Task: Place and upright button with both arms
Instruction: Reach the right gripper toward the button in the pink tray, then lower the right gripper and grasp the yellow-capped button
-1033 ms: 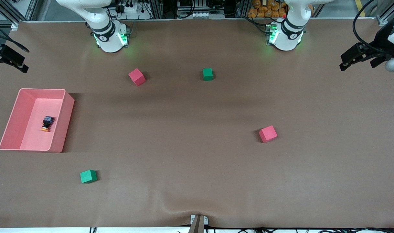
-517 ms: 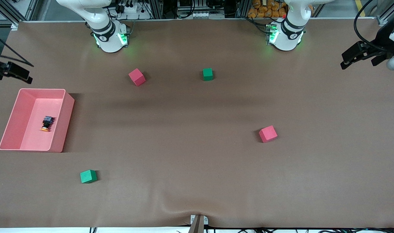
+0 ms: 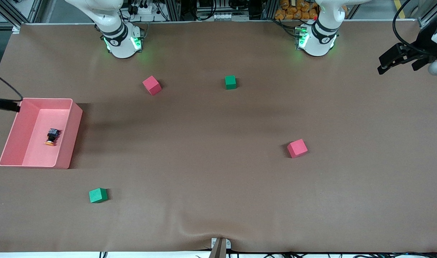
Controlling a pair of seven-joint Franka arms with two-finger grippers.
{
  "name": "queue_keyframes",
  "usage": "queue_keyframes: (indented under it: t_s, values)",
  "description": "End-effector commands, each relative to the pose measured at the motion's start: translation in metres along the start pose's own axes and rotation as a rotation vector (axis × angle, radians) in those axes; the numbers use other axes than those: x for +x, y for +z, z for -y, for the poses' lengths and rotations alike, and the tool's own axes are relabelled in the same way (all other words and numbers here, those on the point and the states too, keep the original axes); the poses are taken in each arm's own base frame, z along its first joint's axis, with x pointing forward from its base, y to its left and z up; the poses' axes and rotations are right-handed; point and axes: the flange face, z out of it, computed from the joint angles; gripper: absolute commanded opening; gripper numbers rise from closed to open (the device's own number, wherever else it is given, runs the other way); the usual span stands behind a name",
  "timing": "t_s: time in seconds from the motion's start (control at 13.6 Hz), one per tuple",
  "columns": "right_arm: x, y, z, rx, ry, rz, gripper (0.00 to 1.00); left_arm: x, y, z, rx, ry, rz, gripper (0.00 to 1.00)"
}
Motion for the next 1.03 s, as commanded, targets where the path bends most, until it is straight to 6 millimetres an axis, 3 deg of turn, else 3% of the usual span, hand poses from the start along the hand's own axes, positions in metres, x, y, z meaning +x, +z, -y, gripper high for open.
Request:
queue_keyframes:
  t_s: [0.0,0.15,0.44,0.59,0.81,0.96]
  values:
    - [0.023,0.063,-0.042,0.053,-0.013,0.039,1.0,-0.005,-0.006,0.003,-0.001,0.012,0.002,1.0]
    - [0.032,0.112,-0.057,0.062,-0.056,0.035,1.0,-0.004,-0.005,0.0,-0.001,0.015,0.0,1.0]
    - [0.042,0.181,-0.049,0.048,-0.076,-0.029,1.0,-0.003,-0.002,-0.007,-0.007,0.024,0.003,1.0]
    - [0.051,0.202,-0.048,0.046,-0.078,-0.038,1.0,-0.003,-0.002,-0.01,-0.01,0.028,0.002,1.0]
    - [0.055,0.247,-0.072,0.081,-0.114,-0.043,1.0,-0.004,-0.003,-0.013,-0.011,0.034,-0.001,1.0]
    - [0.06,0.264,-0.073,0.113,-0.117,-0.065,1.0,-0.006,-0.004,-0.018,-0.009,0.046,-0.003,1.0]
